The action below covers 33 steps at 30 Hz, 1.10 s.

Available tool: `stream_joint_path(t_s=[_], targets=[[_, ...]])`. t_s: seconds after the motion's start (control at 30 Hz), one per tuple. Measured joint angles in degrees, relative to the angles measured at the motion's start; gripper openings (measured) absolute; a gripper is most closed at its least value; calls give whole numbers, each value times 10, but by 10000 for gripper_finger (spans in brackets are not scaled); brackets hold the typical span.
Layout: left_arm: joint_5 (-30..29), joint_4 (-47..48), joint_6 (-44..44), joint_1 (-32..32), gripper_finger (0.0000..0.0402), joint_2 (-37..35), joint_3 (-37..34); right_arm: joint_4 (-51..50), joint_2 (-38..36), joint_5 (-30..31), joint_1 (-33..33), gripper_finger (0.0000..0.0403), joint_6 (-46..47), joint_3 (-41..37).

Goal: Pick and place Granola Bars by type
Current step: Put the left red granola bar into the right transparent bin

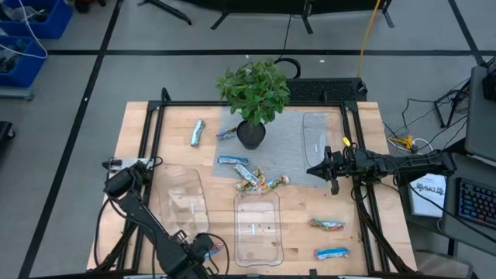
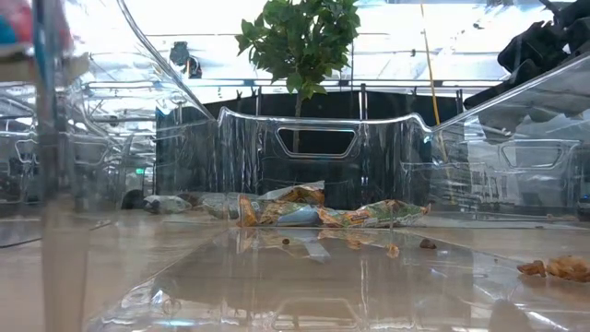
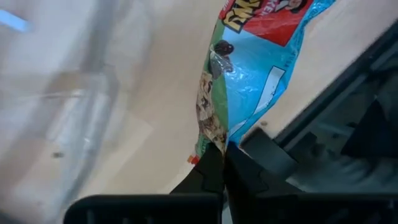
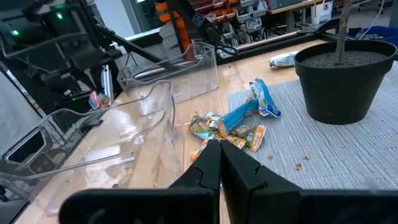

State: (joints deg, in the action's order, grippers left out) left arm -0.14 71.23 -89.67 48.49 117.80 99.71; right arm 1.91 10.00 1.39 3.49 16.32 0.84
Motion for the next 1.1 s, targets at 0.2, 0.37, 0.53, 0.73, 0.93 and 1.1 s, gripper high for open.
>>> stream_joint_path(t_s=[0.2, 0.37, 0.53, 0.73, 0.93, 1.1], targets=[[-44, 87, 36, 0, 4, 0, 62, 0, 0, 0, 0, 0, 2, 0], [-145, 154, 116, -14, 4, 0, 127, 2, 0, 0, 0, 0, 1, 0], [-214, 174, 249, -60, 4, -1, 176, 28, 0, 1, 0, 0, 1, 0], [-170, 180, 444, -170, 4, -1, 198, 69, 0, 0, 0, 0, -7, 0], [-186, 182, 602, -280, 4, -1, 208, 123, 0, 0, 0, 0, -36, 0], [-195, 120, 719, -364, 4, -1, 220, 156, 0, 0, 0, 0, -50, 0]])
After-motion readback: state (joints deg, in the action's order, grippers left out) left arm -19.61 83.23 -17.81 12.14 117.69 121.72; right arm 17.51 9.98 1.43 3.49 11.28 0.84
